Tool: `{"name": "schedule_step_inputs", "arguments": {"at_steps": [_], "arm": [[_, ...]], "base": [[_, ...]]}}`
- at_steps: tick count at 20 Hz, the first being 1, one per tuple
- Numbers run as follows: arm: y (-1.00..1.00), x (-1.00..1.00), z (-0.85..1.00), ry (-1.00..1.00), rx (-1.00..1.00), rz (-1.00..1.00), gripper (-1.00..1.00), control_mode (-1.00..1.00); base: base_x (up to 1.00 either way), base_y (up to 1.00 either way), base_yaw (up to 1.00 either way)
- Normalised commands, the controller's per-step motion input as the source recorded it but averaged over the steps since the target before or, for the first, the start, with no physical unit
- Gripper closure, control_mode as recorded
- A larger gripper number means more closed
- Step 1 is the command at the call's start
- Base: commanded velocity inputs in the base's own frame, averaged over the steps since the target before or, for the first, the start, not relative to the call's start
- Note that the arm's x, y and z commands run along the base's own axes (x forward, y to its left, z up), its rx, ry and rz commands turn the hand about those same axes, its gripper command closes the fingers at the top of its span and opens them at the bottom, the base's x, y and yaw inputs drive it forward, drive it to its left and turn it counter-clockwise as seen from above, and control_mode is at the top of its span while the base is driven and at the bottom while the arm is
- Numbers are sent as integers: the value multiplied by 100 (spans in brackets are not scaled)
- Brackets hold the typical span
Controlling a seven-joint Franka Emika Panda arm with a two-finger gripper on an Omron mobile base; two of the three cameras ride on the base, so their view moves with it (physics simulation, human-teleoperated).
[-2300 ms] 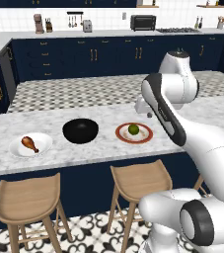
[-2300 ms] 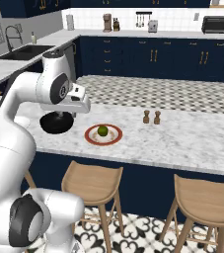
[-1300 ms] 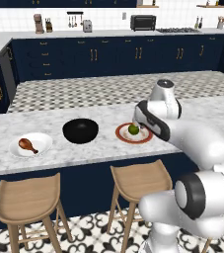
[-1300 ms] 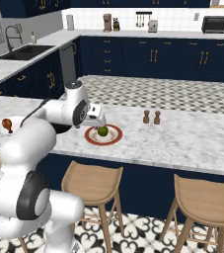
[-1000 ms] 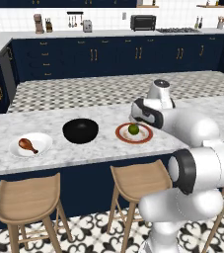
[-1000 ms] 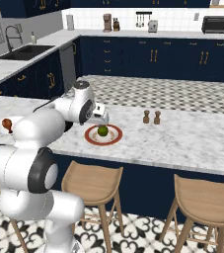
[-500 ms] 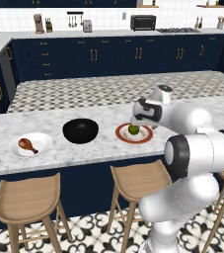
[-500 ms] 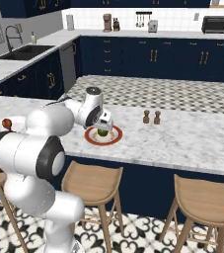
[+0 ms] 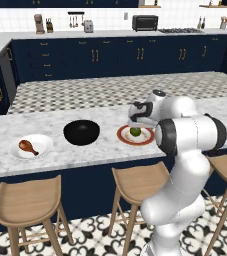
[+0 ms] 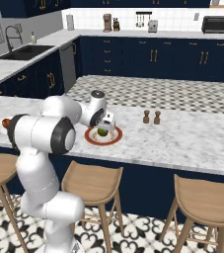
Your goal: Pick the chicken drumstick and lime from their plates and place them in the bowl. Then put the bowl in the fridge.
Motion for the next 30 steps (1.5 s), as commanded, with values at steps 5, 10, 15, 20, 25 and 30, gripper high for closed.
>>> {"name": "schedule_step_inputs", "arguments": {"at_steps": [5, 10, 15, 20, 25, 30], "arm": [[0, 60, -22, 5, 0, 0, -100, -100], [0, 51, -34, 9, 0, -2, -100, -100], [0, 58, -44, 11, 0, -1, -100, -100], [0, 18, -33, 4, 0, 0, -100, -100], [0, -5, -19, 0, 0, 0, 100, -100], [8, -54, -36, 0, 0, -3, 100, -100]], "base": [[0, 0, 0], [0, 0, 0], [0, 0, 0], [0, 0, 0], [0, 0, 0], [0, 0, 0]]}}
